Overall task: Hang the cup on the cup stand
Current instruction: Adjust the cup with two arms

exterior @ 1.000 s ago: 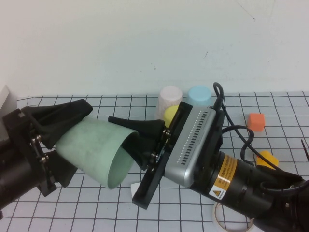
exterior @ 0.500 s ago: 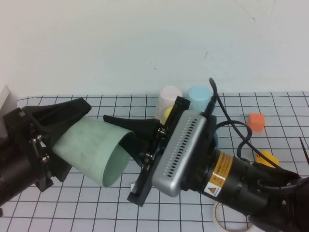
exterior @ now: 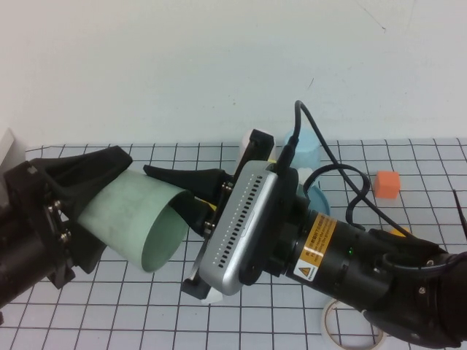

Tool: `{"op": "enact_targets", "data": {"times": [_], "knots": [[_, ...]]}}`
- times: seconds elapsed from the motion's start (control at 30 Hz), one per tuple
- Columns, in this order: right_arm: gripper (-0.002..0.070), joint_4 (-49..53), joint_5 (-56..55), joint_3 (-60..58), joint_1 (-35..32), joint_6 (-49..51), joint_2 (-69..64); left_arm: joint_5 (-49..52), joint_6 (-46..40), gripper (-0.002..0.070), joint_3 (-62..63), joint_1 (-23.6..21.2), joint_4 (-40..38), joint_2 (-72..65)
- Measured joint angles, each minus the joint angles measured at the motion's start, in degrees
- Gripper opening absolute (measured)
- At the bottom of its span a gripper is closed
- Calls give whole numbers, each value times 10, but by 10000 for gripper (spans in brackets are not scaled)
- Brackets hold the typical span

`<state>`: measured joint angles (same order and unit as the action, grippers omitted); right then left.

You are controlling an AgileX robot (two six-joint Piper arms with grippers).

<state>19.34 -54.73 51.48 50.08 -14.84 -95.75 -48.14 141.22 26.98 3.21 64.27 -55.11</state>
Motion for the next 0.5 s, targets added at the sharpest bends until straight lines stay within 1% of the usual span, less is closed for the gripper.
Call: {"op": "enact_targets", "data": {"times": [0.13, 0.23, 0.27, 0.33, 0.4, 0.43, 0.47, 0.5], "knots": [[22, 12, 5, 1, 0, -2, 0, 1, -18, 552, 0, 0, 0, 0], [62, 28, 15, 1, 0, -3, 0, 3, -36, 552, 0, 0, 2, 0], [97, 30, 23, 1, 0, -3, 0, 4, -45, 552, 0, 0, 3, 0], [199, 36, 41, 1, 0, -3, 0, 4, -65, 552, 0, 0, 3, 0], [320, 43, 63, 1, 0, -4, 0, 1, -92, 552, 0, 0, 1, 0], [411, 46, 71, 1, 0, -4, 0, 1, -121, 552, 0, 0, -1, 0], [445, 48, 74, 1, 0, -4, 1, 1, -133, 552, 0, 0, -2, 0], [463, 48, 75, 0, 0, -4, 3, 1, -149, 552, 0, 0, -2, 0]]}}
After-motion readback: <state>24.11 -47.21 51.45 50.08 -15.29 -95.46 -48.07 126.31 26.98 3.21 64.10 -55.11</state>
